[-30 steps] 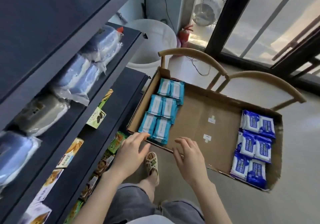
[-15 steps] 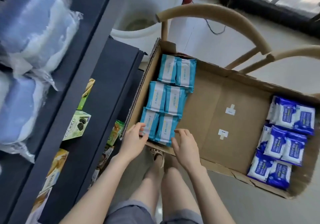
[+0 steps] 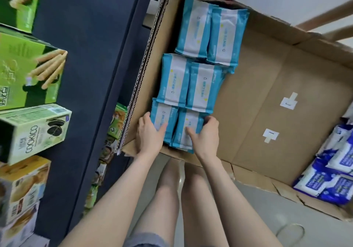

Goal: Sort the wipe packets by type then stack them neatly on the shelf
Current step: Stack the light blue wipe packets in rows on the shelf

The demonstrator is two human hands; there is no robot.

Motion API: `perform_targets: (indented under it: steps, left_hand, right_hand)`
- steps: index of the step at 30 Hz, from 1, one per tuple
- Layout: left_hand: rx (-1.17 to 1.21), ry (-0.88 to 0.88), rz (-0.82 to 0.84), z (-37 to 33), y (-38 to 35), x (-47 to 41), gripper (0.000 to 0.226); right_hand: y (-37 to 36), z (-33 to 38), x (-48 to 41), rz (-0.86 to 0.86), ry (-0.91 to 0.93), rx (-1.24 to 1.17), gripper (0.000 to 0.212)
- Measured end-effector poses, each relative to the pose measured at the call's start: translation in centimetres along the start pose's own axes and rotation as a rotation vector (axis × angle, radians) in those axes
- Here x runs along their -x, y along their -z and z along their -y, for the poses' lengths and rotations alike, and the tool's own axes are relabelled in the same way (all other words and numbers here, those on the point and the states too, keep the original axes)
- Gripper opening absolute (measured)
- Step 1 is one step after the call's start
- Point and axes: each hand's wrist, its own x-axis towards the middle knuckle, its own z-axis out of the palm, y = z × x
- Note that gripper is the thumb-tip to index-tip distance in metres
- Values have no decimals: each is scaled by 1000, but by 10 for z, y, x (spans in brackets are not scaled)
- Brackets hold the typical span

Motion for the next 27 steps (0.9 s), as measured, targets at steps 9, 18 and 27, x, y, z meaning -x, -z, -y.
perform_targets:
  steps: [9,18,27]
  left_hand:
    - [57,42,-85,-9,2,9,36]
    - [472,-66,16,-1,45,63,6]
    - [913,-83,-13,6,104,187,18]
  right_hand:
    - [-2,2,-1,-10,-82,-106,37]
    - [67,10,71,47,-81,-653,21]
    - [129,17,176,58,-28,-1044,6]
